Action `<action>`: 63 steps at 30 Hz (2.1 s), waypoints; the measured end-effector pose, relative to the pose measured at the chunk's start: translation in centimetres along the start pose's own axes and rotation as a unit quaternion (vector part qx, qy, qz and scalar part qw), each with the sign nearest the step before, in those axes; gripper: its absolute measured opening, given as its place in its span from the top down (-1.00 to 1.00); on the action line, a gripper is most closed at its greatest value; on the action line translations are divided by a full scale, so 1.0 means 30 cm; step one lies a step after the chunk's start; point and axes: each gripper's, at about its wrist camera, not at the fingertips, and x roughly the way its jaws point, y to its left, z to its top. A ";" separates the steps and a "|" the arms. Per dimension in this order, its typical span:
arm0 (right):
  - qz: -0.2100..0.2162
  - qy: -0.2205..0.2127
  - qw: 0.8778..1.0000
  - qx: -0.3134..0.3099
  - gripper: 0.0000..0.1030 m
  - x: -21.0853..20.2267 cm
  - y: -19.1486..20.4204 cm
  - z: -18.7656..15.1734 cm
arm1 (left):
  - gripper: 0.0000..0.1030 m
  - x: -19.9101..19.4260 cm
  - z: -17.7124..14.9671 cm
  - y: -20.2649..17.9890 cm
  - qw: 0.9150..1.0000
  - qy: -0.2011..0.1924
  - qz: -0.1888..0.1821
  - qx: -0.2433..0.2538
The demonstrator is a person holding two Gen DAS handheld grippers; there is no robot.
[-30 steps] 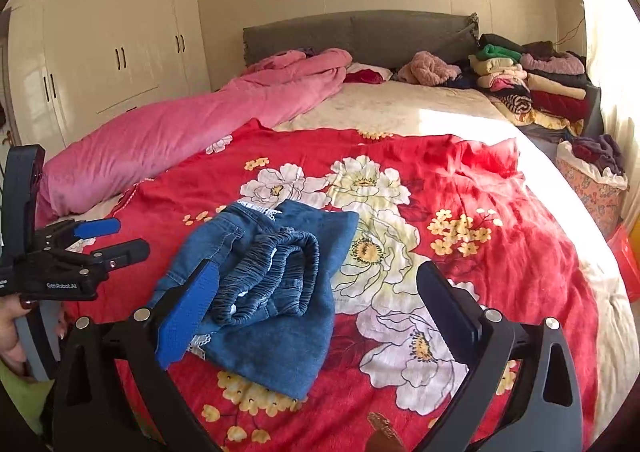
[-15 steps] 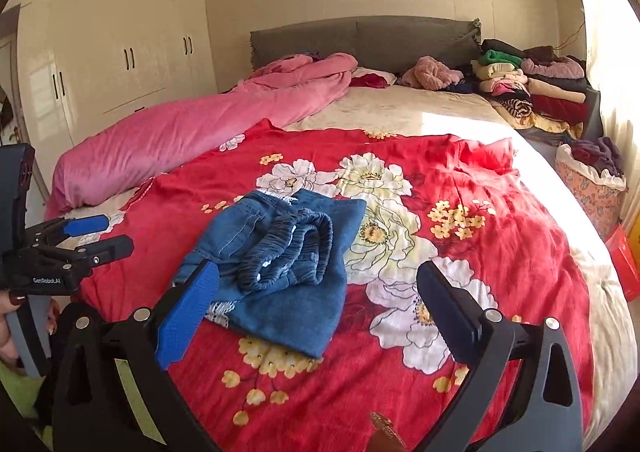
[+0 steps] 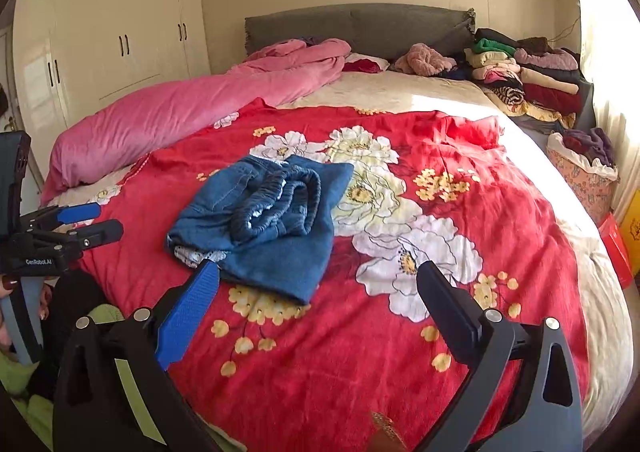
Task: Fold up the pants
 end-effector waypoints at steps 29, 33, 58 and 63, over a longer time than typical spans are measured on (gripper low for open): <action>-0.003 0.046 0.998 0.032 -0.91 0.095 0.030 -0.104 | -0.82 0.069 -0.105 -0.016 0.999 0.045 -0.004 -0.006; -0.005 0.046 0.998 0.031 -0.91 0.096 0.030 -0.103 | -0.82 0.072 -0.103 -0.017 0.999 0.045 -0.005 -0.005; -0.004 0.049 0.998 0.029 -0.91 0.101 0.031 -0.103 | -0.82 0.075 -0.102 -0.025 0.999 0.045 -0.010 -0.002; -0.009 0.051 0.998 0.027 -0.91 0.105 0.030 -0.099 | -0.82 0.077 -0.103 -0.023 0.999 0.045 -0.008 -0.002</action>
